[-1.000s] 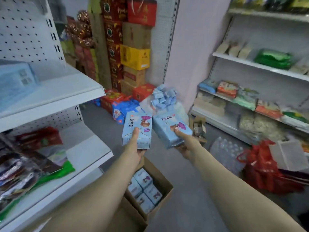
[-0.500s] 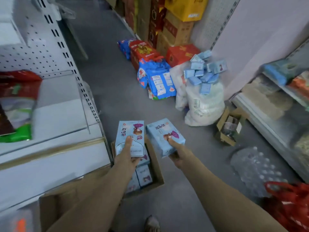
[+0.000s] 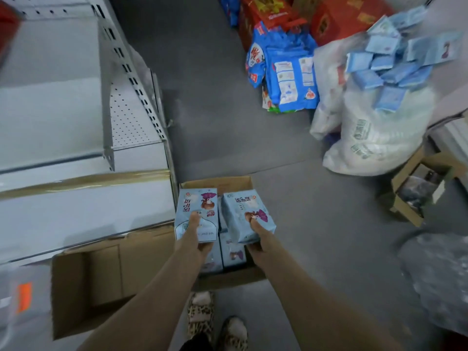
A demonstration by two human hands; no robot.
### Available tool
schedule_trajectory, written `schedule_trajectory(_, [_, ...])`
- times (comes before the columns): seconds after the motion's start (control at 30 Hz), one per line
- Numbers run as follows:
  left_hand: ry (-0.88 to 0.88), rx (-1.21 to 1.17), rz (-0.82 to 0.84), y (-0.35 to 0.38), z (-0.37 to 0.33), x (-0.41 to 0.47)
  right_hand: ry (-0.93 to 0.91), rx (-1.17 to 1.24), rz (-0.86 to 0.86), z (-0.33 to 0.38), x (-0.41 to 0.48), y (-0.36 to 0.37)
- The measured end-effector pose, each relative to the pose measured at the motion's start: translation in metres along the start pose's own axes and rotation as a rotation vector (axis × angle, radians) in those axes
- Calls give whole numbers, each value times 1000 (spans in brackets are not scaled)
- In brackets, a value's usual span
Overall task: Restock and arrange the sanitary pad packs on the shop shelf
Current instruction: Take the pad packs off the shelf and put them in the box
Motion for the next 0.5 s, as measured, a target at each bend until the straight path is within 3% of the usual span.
schedule_trajectory(0.2, [-63, 58, 41, 6, 28, 105, 50, 17, -122, -28, 75, 8])
schedule_trajectory(0.5, [-1, 87, -122, 40, 29, 171, 80, 14, -180, -43, 152, 11])
Point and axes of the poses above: each hand's wrist, its own x-axis towards the middle knuckle, its own y-axis out of the palm, z = x × y, the point moved 4 cm from there along x, towards the middle knuckle, and after that the axes turned 11 degrees about -z, right-handed, at the moved point
